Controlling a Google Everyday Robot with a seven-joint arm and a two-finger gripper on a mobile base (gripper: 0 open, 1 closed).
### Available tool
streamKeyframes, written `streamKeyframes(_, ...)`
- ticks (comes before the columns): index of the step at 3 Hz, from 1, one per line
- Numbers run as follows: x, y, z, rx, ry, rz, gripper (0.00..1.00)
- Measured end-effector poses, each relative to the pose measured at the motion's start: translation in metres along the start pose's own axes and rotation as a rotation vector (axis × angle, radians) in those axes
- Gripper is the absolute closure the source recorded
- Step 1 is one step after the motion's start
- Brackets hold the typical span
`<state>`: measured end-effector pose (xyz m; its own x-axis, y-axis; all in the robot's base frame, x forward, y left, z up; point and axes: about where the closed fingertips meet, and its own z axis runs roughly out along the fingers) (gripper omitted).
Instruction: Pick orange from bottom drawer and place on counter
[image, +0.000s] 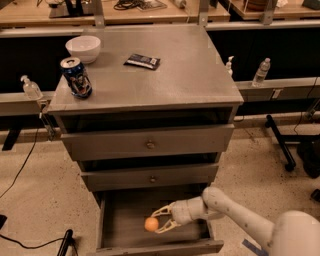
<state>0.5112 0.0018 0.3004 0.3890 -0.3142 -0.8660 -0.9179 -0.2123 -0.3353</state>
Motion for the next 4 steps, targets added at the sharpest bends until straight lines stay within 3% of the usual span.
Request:
streamKeyframes(1, -0.057, 0.06, -0.038, 0.017, -0.118, -0.104, 1.0)
streamKeyframes(3, -0.054, 0.056, -0.05, 0.016, -0.112, -0.074, 1.0)
streamKeyframes(4, -0.083, 0.044, -0.099, 0.063, -0.156, -0.029, 1.0)
